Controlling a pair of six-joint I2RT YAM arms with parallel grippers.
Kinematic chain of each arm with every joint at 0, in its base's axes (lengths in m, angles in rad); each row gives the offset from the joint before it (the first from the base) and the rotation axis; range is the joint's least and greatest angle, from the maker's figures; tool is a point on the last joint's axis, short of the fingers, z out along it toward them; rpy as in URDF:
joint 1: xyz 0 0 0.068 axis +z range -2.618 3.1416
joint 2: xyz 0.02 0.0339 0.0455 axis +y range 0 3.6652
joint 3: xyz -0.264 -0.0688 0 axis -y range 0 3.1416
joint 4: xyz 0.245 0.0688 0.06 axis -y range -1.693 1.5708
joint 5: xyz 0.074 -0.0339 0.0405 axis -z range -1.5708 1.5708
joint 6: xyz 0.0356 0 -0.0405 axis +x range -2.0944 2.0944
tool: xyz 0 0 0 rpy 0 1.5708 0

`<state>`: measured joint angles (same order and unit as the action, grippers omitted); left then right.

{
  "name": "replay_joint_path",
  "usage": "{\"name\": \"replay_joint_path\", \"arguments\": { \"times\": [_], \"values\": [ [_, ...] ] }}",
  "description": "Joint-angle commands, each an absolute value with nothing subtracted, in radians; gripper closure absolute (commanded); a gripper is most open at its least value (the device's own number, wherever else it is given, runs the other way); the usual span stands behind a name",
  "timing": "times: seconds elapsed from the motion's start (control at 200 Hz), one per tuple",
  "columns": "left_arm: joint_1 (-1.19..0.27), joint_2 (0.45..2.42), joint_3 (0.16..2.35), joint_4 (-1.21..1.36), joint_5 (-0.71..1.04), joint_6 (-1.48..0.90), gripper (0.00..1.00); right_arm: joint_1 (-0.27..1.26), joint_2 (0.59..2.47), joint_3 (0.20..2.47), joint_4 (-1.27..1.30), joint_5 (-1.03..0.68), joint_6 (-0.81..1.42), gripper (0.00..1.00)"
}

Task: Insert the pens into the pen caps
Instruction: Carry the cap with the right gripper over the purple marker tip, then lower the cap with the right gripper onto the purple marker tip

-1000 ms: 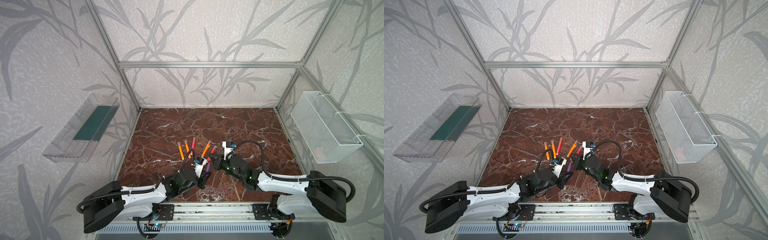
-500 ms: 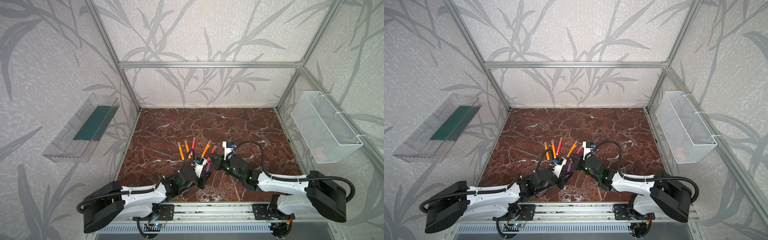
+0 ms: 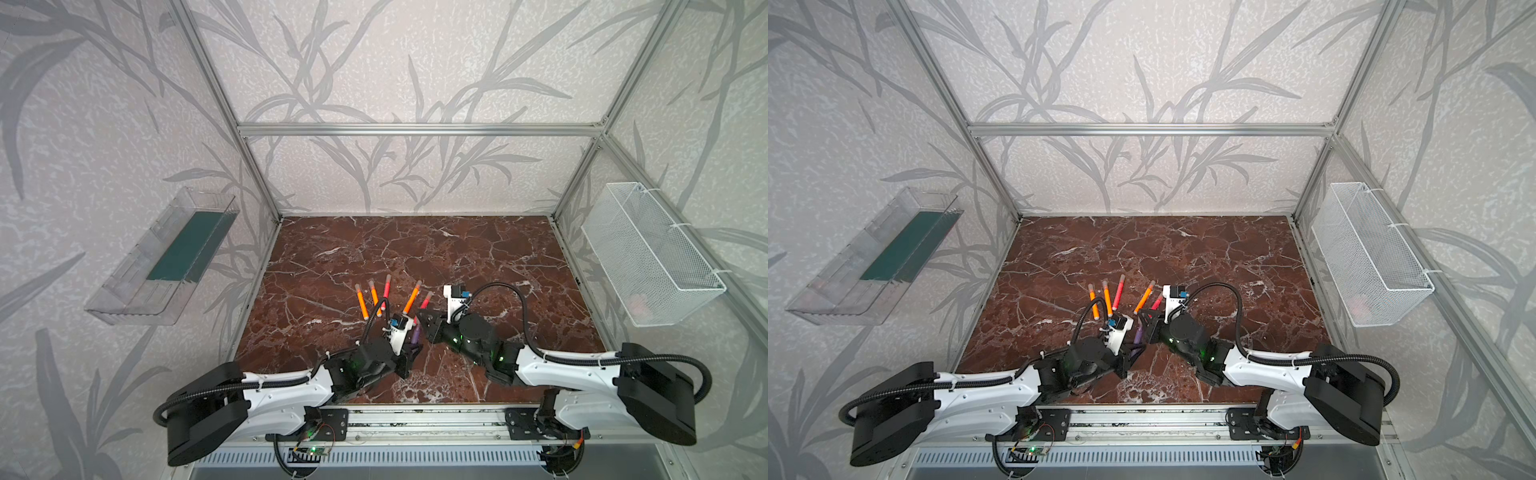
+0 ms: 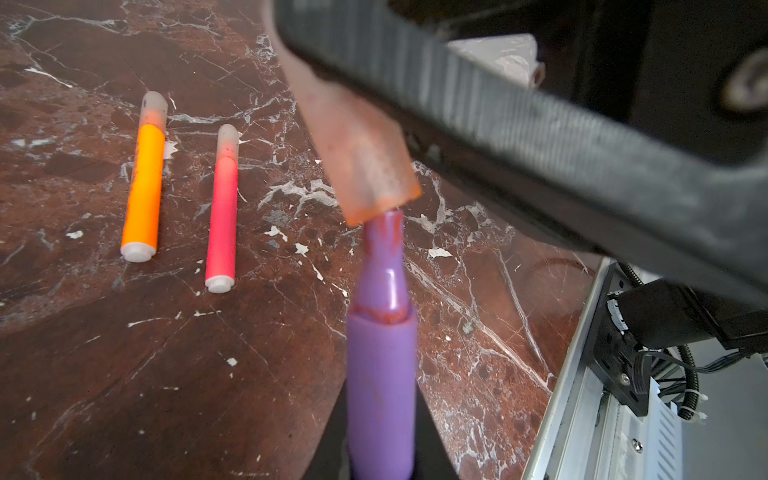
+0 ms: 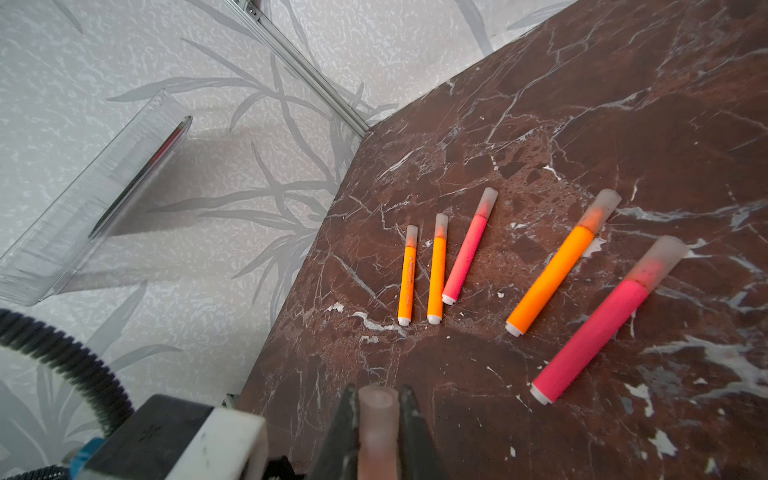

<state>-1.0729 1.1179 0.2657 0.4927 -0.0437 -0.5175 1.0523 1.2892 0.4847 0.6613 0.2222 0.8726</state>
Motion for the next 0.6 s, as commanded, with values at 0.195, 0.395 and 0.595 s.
{"name": "replay_joint_path", "arguments": {
  "times": [0.195,0.395,0.595],
  "values": [
    [-1.075,1.072,0.232,0.521,-0.098,-0.553,1.0,1.145,1.298,0.433,0.717,0.273,0.895,1.0],
    [-1.073,1.001,0.201,0.529,-0.082,-0.575,1.0,1.156,1.339,0.396,0.802,0.256,0.904,1.0],
    [-1.073,0.94,0.207,0.508,-0.056,-0.59,1.0,1.165,1.408,0.414,0.877,0.196,0.861,1.0]
  ]
}}
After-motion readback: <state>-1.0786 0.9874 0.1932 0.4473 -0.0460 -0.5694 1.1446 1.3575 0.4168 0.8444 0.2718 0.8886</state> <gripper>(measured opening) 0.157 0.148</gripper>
